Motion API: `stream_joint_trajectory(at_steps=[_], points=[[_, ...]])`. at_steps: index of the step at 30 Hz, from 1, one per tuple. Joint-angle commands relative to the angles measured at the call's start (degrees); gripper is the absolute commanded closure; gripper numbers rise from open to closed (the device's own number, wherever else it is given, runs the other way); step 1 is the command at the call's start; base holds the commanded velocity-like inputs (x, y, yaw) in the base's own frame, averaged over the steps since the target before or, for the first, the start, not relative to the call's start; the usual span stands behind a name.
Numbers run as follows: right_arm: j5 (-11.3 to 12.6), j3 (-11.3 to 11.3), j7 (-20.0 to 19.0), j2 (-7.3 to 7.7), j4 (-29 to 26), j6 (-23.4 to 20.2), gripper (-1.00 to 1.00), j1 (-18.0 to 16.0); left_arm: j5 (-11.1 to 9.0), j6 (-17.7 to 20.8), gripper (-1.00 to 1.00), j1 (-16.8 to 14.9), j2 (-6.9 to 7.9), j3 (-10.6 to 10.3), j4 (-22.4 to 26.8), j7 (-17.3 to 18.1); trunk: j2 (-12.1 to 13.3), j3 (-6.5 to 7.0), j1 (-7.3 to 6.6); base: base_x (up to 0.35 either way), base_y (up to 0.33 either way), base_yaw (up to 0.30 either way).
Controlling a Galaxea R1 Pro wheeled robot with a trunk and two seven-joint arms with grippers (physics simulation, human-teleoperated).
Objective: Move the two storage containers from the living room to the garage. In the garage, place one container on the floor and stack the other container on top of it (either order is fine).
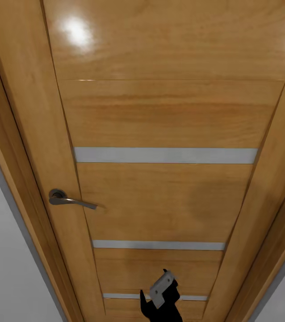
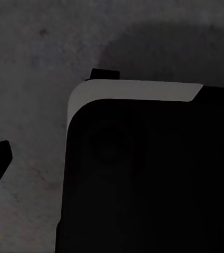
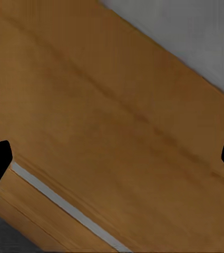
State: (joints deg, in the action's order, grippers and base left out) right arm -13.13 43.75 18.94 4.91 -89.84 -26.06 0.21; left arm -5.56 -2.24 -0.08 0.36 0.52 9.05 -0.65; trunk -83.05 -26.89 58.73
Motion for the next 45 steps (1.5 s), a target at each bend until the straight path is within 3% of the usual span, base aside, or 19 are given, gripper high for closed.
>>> stream_joint_trajectory(at_steps=[1, 2, 3, 4, 5, 9, 14, 26, 27, 29, 38, 45], points=[[-8.8, 0.0, 0.9, -6.38, -0.1, -1.5, -1.00, 0.0, -0.6, -0.1, -1.00, 0.0, -0.01, 0.0, 0.0, 0.0, 0.0, -0.04, 0.00, 0.000, 0.000, 0.000], [-10.0, 0.0, 0.9, -7.18, -0.1, -1.6, -1.00, 0.0, -0.6, -0.1, -1.00, 0.0, -0.01, 0.0, 0.0, 0.0, 0.0, -0.04, 0.00, 0.000, 0.000, 0.000], [-12.6, 0.0, 1.0, -9.00, -0.1, -1.9, -1.00, 0.0, -0.6, -0.1, -1.00, 0.0, -0.01, 0.0, 0.0, 0.0, 0.0, -0.04, 0.00, 0.000, 0.000, 0.000], [-17.6, 0.0, 1.1, -12.60, -0.1, -2.3, -1.00, 0.0, -0.6, -0.1, -1.00, 0.0, -0.01, 0.0, 0.0, 0.0, 0.0, -0.04, 0.00, 0.000, 0.000, 0.000], [-21.4, 0.2, 1.2, -14.91, -0.1, -3.1, -1.00, 0.0, -0.6, -0.1, -1.00, 0.0, -0.01, 0.0, 0.1, -0.1, 0.0, -0.04, 0.00, 0.000, 0.000, 0.000], [-26.7, 0.5, 1.2, -14.91, -0.1, -4.2, -1.00, 0.0, -0.6, -0.1, -1.00, 0.0, -0.01, 0.0, 0.1, -0.1, 0.0, -0.04, 0.00, 0.000, 0.000, 0.000], [-31.5, 0.6, 1.2, -14.91, -0.1, -4.6, -1.00, -0.4, -0.6, -0.1, -1.00, 0.0, -0.01, 0.0, 0.1, -0.1, 0.0, -0.04, 0.00, 0.000, 0.000, 0.000], [-32.6, 0.6, 1.2, -14.91, -0.1, -5.5, -1.00, -6.1, -0.6, -0.1, -1.00, 0.0, -0.08, 0.0, 0.1, -0.1, 0.0, -0.04, 0.00, 0.000, 0.000, 0.000], [-32.6, 0.6, 0.7, -14.91, -0.1, -6.1, -1.00, -8.7, -0.6, -0.1, -1.00, 0.0, -0.09, 0.0, 0.1, -0.1, 0.0, -0.04, 0.00, 0.000, 0.000, 0.000], [-32.6, 0.6, 0.2, -14.91, -0.1, -6.5, -1.00, -9.7, -0.6, -0.1, -1.00, 0.0, -0.09, 0.0, 0.1, -0.1, 0.0, -0.04, 0.00, 0.000, 0.000, 0.000], [-32.5, 0.6, -1.6, -14.91, -0.1, -7.0, -1.00, -10.9, -0.6, -0.1, -1.00, 0.0, -0.09, 0.0, 0.1, -0.1, 0.0, -0.04, 0.00, 0.000, 0.000, 0.000], [-31.7, 0.6, -5.4, -14.91, -0.1, -7.1, -1.00, -15.1, -0.6, -0.1, -1.00, 0.0, -0.09, 0.0, 0.1, -0.1, 0.0, -0.04, 0.00, 0.000, 0.000, 0.000]])
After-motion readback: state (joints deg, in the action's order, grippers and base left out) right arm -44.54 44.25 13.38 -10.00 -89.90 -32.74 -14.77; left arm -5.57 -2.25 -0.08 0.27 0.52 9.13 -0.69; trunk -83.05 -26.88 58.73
